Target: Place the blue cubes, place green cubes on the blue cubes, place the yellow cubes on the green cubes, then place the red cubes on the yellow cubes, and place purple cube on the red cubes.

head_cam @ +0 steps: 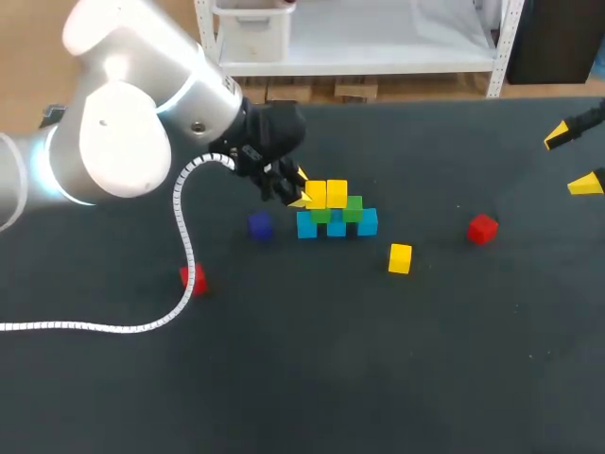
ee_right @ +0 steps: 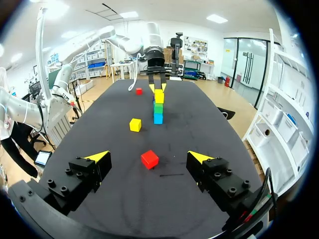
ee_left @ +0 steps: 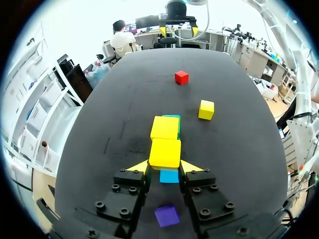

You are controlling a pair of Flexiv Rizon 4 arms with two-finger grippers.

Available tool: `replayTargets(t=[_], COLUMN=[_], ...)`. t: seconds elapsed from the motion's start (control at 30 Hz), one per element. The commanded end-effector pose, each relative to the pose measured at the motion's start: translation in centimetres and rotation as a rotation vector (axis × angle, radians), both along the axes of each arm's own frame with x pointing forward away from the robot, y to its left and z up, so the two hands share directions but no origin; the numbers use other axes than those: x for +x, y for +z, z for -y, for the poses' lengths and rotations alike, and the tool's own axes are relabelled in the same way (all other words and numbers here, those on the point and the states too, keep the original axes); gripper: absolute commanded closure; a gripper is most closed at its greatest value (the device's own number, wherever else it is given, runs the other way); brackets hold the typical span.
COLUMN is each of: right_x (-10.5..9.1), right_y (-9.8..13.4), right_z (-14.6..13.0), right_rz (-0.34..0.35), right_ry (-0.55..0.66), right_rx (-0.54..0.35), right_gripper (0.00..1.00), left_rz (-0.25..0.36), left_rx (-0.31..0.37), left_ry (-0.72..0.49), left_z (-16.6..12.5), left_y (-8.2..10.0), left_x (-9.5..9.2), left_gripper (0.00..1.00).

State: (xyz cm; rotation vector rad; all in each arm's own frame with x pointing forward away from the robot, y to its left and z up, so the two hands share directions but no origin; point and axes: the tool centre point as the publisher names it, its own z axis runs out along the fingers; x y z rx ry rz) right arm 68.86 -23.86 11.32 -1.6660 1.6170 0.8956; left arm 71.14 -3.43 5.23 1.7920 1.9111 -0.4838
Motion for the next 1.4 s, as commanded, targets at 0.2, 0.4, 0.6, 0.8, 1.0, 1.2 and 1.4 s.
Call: replayTargets(t=[0.2, 0.4, 0.6, 0.8, 1.0, 1.2, 1.4], right_x=[0.0, 0.0, 0.0, 0.0, 0.0, 0.0, 0.0], right_y=[0.0, 0.0, 0.0, 0.0, 0.0, 0.0, 0.0], right_z=[0.0, 0.0, 0.0, 0.0, 0.0, 0.0, 0.0], right_rz=[0.001, 0.001, 0.001, 0.001, 0.001, 0.001, 0.001], right_ry=[0.0, 0.0, 0.0, 0.0, 0.0, 0.0, 0.0], right_rx=[0.0, 0.0, 0.0, 0.0, 0.0, 0.0, 0.0], right_gripper=[0.0, 0.0, 0.0, 0.0, 0.0, 0.0, 0.0], left_rz=[-0.01, -0.011, -0.013, -0.019, -0.02, 0.018, 0.048], left_rx=[0.0, 0.0, 0.0, 0.002, -0.008, -0.032, -0.046], left_ry=[-0.007, -0.007, -0.009, -0.009, -0.008, 0.022, 0.006], left_z=[0.0, 0.0, 0.0, 0.1, -0.2, -2.1, -5.4], left_y=[-0.2, -0.2, -0.3, -0.3, 0.1, 2.2, 4.3], left_x=[0.4, 0.5, 0.5, 0.5, 0.4, 0.0, 0.0], left_gripper=[0.71, 0.71, 0.64, 0.2, 0.0, 0.0, 0.0])
